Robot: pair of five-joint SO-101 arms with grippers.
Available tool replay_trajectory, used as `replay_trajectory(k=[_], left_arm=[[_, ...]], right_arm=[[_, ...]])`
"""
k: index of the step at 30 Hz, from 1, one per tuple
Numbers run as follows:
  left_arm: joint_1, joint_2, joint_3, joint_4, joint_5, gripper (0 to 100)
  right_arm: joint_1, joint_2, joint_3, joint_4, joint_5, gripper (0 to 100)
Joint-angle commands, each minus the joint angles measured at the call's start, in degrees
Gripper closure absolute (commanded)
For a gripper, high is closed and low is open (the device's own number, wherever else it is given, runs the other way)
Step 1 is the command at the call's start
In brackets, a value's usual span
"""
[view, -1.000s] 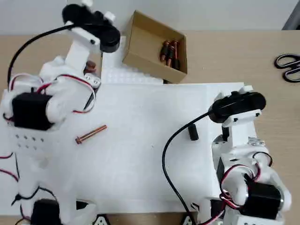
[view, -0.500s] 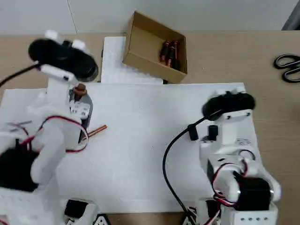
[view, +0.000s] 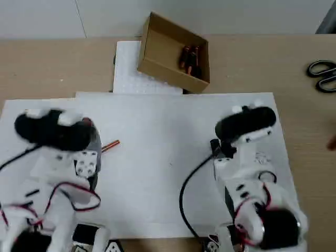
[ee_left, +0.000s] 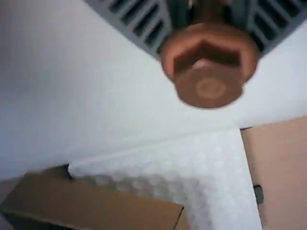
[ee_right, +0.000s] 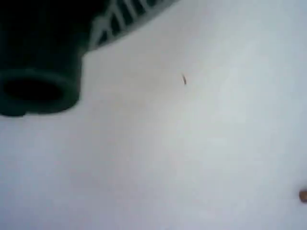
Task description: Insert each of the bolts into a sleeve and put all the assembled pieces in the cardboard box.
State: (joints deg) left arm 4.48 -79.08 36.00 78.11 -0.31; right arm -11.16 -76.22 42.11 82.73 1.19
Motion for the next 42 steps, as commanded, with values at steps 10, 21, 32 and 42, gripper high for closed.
replay_trajectory(k=[10, 21, 32, 42], left_arm=[[-0.09, -25.41, 23.25, -13.19, 7.38, 99], [0.44, -24.7, 32.92, -30.15, 23.56, 99], [12.75, -24.7, 46.9, -46.07, 30.15, 99], [14.07, -24.7, 57.01, -60.48, 30.68, 99]], right_arm=[[-2.95, -28.09, 22.86, -12.09, 3.52, 99.6], [-16.92, -27.82, 33.58, -27.56, 3.6, 99.6], [-24.48, -27.82, 49.58, -47.87, 3.78, 99.6], [-25.54, -27.82, 52.92, -50.86, 3.78, 99.6]])
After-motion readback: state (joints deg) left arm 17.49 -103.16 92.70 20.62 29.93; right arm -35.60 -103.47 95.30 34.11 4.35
